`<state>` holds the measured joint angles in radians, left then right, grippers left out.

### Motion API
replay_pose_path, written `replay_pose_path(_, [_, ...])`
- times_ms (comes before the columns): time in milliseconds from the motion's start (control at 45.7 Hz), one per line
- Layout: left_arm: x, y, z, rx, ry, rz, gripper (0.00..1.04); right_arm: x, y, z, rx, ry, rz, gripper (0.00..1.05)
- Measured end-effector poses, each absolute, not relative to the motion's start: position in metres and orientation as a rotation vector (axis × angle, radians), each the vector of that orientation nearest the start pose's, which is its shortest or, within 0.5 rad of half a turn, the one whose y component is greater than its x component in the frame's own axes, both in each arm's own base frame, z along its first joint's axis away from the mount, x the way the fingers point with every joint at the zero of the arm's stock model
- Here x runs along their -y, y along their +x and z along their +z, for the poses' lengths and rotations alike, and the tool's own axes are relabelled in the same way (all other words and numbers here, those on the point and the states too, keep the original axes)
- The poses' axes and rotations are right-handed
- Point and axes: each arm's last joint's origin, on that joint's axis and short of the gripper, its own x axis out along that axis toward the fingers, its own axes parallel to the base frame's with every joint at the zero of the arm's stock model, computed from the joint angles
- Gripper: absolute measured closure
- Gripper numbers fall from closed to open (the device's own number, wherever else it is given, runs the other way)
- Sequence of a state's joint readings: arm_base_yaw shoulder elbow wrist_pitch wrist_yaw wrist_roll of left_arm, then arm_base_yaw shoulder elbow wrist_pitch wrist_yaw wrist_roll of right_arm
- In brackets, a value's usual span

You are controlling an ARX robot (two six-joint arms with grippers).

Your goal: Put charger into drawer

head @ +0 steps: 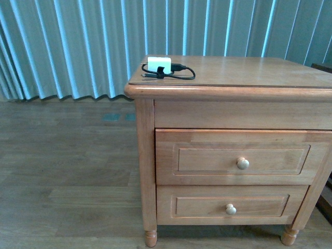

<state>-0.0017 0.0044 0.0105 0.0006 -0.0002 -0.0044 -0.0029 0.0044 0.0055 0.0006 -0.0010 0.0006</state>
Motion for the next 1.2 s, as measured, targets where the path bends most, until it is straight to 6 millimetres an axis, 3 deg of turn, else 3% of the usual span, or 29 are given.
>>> replay_pose_path(1205, [0.0002, 0.0973, 0.1668, 0.007, -0.004, -0.002, 0.06, 0.0003, 0.0976, 0.1651, 0.002, 0.001, -0.002, 0.08])
